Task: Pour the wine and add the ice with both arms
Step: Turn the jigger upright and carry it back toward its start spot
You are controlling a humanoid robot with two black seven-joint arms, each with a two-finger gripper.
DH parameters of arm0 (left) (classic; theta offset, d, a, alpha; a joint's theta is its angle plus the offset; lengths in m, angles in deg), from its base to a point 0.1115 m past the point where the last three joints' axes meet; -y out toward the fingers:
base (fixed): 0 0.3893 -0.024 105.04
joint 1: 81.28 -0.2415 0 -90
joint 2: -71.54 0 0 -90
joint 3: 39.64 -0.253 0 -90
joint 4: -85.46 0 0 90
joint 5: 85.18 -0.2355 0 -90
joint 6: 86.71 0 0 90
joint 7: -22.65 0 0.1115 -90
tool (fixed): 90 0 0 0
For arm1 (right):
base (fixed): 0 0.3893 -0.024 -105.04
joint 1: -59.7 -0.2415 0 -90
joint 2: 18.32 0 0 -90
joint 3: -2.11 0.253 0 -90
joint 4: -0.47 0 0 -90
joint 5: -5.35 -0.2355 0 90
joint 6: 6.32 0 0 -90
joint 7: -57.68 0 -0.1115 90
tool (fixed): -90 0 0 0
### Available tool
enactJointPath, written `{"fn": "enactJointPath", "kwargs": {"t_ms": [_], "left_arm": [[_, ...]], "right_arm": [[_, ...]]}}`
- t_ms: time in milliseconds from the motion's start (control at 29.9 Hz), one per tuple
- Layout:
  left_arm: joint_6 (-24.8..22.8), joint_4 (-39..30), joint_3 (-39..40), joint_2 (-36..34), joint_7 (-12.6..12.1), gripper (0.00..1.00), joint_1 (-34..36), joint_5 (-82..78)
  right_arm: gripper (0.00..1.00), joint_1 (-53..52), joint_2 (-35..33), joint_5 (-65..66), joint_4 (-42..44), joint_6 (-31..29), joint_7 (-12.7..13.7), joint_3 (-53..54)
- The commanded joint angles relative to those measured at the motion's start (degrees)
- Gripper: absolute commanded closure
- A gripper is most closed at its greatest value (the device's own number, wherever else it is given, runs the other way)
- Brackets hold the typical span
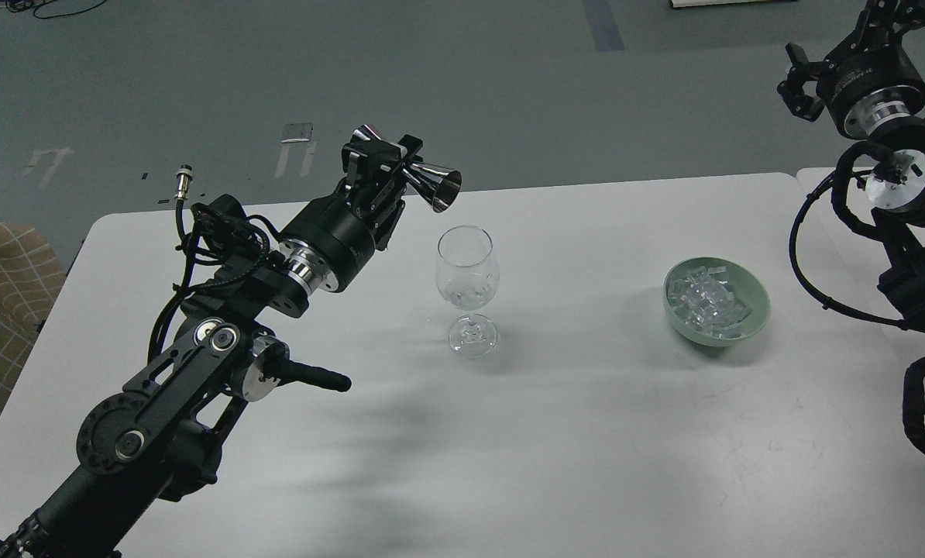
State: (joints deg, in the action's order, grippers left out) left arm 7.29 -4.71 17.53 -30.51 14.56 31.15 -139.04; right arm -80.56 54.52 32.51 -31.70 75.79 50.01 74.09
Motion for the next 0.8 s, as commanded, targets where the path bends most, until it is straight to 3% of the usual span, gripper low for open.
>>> {"fn": "enactJointPath", "kwargs": {"t_ms": [0,100,435,635,769], "left_arm": [[0.31,0.08,3.73,2.37,-1.23,1.0,-0.55,6.82],[3.11,0.26,7.5,3.17,-3.16,1.0,-0.64,15.69],[4.97,0.96,17.0,3.17,-4.13,1.0,-4.33,30.38],[4.09,7.02,24.03,2.99,-3.52,1.0,-6.79,37.77],[0.67,16.49,27.99,2.82,-2.99,1.0,-6.79,45.05]], "right_arm": [[0.0,0.17,-0.25,0.0,0.0,0.07,0.02,-0.08],[0.0,0.26,-0.42,0.0,0.0,0.07,0.11,-0.17],[0.0,0.61,-1.13,0.18,0.0,0.15,0.2,-0.87],[0.0,0.78,-1.04,0.53,0.09,0.77,0.2,-1.05],[0.0,0.87,-1.04,0.79,0.09,1.12,0.2,-1.66]]}}
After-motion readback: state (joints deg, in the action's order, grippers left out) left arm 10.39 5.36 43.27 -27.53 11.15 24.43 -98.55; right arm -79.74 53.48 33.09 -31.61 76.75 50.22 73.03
